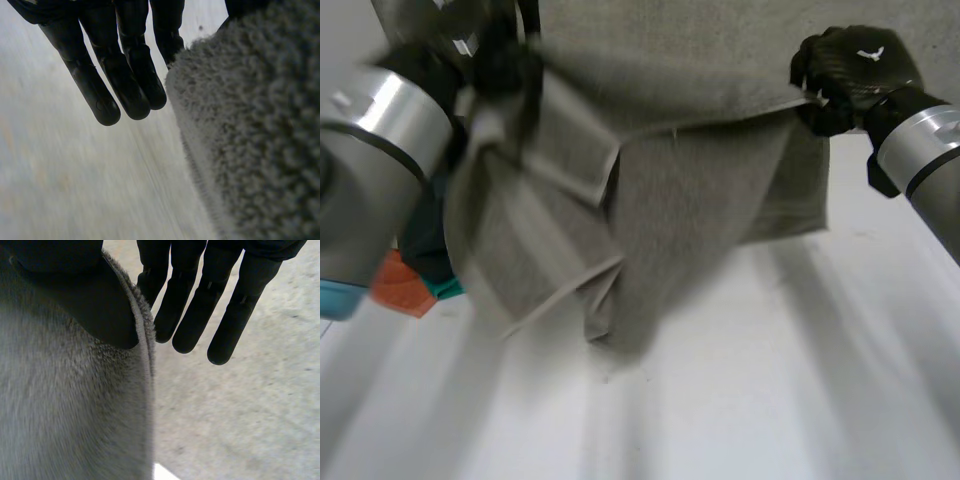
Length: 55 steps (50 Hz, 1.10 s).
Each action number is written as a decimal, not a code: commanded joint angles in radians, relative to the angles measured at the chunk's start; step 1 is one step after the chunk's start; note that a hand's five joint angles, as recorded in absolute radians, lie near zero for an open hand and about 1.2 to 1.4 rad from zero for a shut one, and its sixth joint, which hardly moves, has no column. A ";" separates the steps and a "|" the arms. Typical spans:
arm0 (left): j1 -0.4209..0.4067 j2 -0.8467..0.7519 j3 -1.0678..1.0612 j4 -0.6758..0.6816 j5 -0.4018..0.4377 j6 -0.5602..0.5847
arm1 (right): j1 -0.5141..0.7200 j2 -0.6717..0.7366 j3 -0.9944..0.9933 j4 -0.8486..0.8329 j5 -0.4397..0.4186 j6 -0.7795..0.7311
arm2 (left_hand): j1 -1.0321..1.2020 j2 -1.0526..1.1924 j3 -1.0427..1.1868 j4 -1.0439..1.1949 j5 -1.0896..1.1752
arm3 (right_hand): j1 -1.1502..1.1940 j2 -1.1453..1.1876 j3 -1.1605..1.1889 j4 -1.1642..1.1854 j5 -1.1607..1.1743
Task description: Fold the laundry.
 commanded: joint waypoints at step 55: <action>0.049 -0.141 -0.186 -0.005 0.000 0.152 | 0.001 0.511 -0.116 0.262 0.068 -0.396 | 0.279 0.198 0.203 0.195 0.225 | -0.688 -0.744 -0.753 -0.765 -0.741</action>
